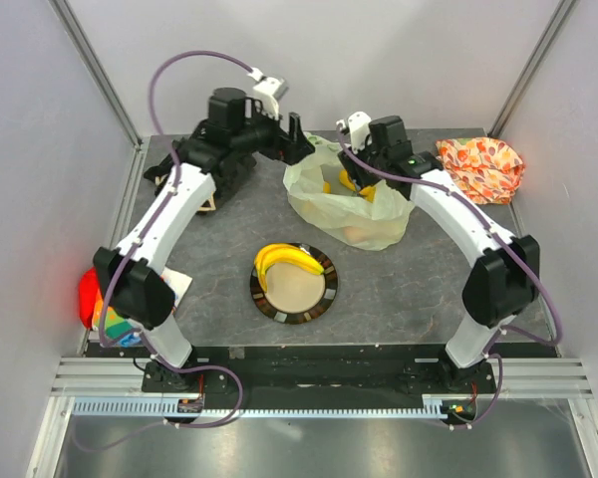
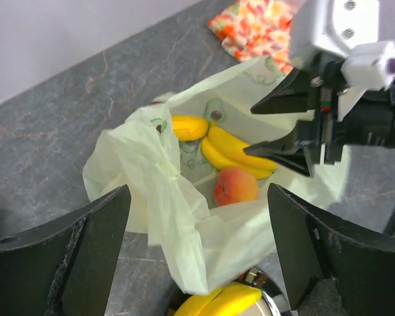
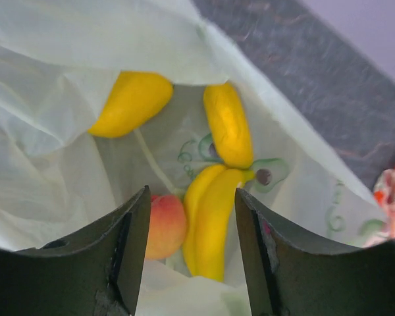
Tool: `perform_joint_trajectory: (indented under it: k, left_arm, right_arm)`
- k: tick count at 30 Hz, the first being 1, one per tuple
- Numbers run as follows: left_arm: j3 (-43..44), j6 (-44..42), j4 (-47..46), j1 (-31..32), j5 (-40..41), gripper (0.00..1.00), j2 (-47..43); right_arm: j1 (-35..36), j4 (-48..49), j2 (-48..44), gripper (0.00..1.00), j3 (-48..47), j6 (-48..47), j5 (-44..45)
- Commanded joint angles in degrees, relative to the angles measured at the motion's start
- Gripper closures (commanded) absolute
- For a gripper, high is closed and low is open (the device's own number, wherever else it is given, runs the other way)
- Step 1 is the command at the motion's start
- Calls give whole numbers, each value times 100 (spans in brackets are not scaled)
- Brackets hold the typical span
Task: Take the fake fruits out of the plastic bag
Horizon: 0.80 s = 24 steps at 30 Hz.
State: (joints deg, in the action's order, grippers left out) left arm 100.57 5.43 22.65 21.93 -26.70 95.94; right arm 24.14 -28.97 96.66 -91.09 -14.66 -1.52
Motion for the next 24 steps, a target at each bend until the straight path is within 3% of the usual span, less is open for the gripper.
perform_joint_trajectory:
  k: [1, 5, 7, 8, 9, 13, 16, 20, 24]
  left_arm:
    - [25, -534, 283, 408, 1121, 9, 460]
    - [-231, -789, 380, 610, 1264, 9, 609]
    - [-266, -807, 529, 646, 1028, 41, 663]
    - [-319, -781, 669, 646, 957, 65, 576]
    - [-432, -711, 687, 646, 1043, 98, 462]
    - [-1501, -798, 1056, 619, 1255, 98, -390]
    - [-2258, -728, 1259, 540, 1142, 98, -1032]
    - [-2674, -701, 1242, 531, 930, 98, -1289]
    - [-2492, -674, 864, 540, 1158, 99, -991]
  right_arm:
    - [30, -99, 256, 40, -32, 332, -68]
    - [-67, -354, 318, 40, 231, 534, -304]
    - [-67, -494, 231, 41, 547, 516, -437]
    - [-59, -565, 135, 40, 644, 542, -446]
    - [-67, -644, 81, 40, 836, 577, -454]
    - [-33, -1005, -252, 40, 1417, 657, -805]
    - [-6, -1189, -394, 39, 1594, 718, -570]
    - [-6, -980, -254, 37, 1113, 490, -218]
    - [-23, -769, 484, 40, 286, 166, -244]
